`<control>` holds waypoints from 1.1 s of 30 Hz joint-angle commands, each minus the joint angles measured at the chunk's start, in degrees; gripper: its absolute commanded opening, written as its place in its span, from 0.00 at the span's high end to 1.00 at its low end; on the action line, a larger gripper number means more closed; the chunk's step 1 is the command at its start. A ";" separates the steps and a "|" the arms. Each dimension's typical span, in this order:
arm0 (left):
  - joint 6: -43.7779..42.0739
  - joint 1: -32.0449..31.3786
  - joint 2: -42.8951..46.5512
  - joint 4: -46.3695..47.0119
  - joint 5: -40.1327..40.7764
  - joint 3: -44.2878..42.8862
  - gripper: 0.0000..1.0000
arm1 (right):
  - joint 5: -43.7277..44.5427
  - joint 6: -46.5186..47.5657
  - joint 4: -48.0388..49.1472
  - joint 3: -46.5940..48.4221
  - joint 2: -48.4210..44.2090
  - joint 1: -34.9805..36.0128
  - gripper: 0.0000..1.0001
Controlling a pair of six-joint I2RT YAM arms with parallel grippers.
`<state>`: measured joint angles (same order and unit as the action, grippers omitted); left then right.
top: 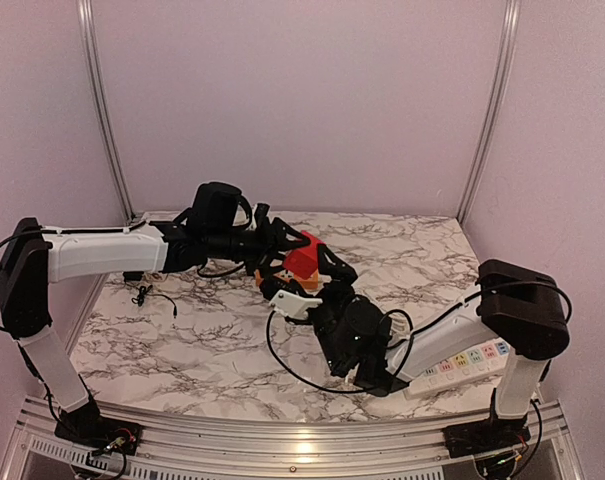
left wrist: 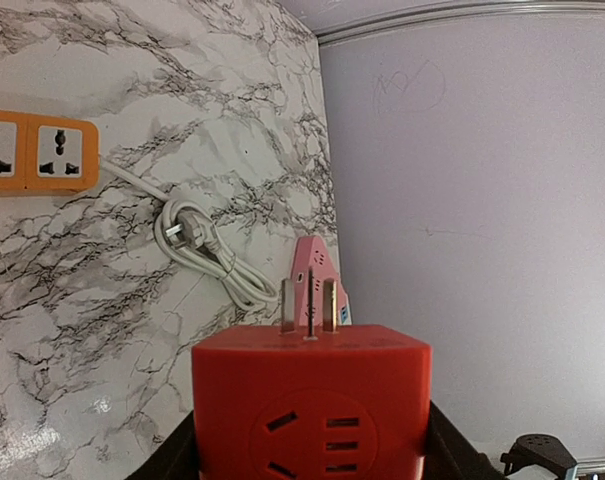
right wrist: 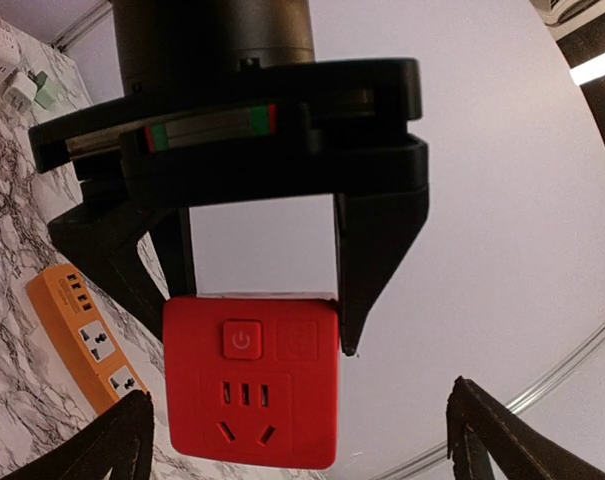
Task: Insert the plug
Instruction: Pass from the left arm to the right
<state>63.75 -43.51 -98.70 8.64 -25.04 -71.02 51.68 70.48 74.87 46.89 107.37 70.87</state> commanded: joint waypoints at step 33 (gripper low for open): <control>0.35 0.40 3.57 9.20 -3.65 -1.24 0.01 | 2.96 -17.77 -11.77 2.21 -3.78 -2.77 0.80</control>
<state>65.60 -44.49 -98.28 12.78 -27.42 -71.57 55.44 64.18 73.17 49.10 110.00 68.18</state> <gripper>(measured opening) 0.984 0.561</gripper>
